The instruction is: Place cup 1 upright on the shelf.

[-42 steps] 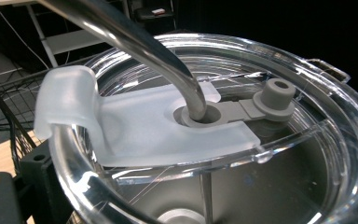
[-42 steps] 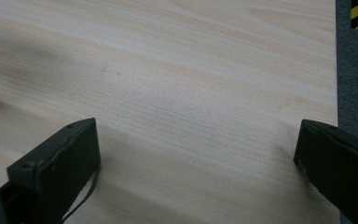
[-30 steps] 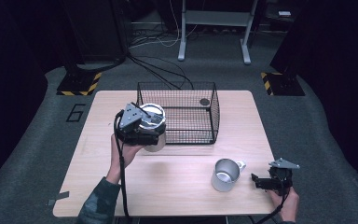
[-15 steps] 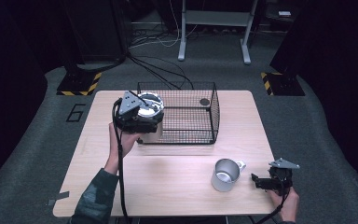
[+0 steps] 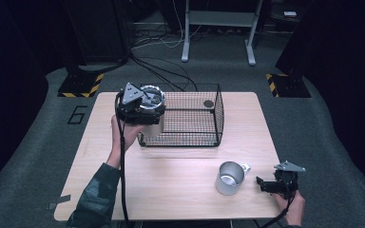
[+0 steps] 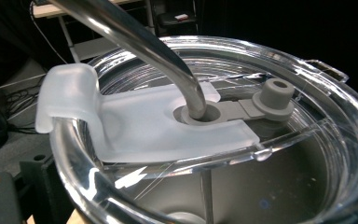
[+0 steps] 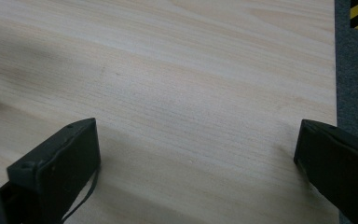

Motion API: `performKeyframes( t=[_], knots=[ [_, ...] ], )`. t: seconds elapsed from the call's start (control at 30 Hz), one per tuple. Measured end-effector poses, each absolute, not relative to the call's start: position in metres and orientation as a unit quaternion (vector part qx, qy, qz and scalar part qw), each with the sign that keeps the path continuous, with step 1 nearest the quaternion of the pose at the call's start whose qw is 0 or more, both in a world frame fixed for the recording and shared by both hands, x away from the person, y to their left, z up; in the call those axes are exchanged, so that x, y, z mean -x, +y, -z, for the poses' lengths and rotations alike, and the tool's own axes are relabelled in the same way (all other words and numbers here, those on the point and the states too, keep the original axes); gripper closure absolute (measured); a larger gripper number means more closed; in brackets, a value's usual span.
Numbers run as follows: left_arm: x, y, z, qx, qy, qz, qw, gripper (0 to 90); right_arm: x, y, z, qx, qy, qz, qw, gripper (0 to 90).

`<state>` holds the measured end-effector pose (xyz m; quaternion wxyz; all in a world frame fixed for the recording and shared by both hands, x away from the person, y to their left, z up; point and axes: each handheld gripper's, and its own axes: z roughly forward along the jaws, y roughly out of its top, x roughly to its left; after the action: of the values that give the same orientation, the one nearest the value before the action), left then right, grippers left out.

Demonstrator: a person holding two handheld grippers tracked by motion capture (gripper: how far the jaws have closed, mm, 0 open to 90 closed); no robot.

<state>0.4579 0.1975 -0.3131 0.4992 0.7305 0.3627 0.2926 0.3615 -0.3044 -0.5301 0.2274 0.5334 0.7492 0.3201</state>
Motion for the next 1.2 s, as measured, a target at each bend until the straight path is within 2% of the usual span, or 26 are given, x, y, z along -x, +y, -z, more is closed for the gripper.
performKeyframes(
  t=[0.43,1.2],
  knots=[
    [-0.48,0.194,0.309,-0.731,0.368,-0.294,0.494,3.2,-0.361,-0.304,0.53,-0.533,0.749,-0.32,0.228,0.0],
    [-0.52,0.187,0.324,-0.743,0.394,-0.282,0.462,3.2,-0.361,-0.304,0.53,-0.533,0.749,-0.32,0.228,0.0]
  ],
)
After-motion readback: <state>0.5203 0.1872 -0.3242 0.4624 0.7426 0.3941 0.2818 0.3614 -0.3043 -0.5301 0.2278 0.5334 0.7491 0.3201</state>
